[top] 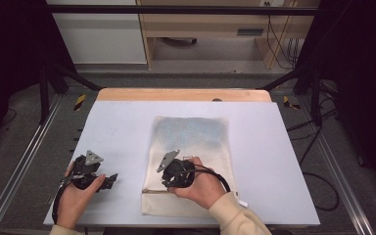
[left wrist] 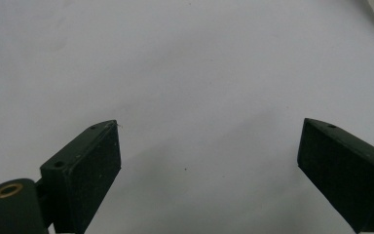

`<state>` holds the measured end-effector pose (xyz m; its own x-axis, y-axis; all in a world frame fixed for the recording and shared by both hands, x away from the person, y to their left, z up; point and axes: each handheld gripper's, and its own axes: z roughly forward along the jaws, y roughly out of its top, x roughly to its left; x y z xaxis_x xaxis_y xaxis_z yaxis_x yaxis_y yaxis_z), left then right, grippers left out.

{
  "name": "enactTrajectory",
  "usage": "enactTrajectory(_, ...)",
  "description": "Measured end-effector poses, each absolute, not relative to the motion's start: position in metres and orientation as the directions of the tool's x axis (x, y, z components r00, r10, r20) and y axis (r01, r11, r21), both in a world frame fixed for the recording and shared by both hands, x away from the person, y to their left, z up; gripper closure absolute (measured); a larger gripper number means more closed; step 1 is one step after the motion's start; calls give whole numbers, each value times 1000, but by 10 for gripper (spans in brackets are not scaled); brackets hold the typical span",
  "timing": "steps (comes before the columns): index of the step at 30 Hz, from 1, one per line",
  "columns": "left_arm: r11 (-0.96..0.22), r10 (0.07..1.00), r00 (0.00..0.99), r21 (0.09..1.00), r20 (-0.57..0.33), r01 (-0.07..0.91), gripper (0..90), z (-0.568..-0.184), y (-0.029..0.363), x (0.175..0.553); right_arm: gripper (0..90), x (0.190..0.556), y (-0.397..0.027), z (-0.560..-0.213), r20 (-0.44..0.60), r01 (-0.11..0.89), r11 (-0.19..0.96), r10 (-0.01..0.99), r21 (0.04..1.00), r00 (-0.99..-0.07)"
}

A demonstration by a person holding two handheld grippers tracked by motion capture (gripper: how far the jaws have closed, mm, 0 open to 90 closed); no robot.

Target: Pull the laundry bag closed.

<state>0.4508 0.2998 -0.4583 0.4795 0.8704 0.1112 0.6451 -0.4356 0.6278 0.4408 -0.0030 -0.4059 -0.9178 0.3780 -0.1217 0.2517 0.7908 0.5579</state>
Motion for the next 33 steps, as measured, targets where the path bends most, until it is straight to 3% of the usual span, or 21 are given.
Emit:
enactTrajectory(17,-429,876,469,629,114,648,87,-458,304,454,672,445,25,-392,-135,196,841,302,504,-944)
enactTrajectory(33,-427,875,473,626,103,653,96,-458,305,455,717,447,59,-417,-61,176,876,226,450,-972)
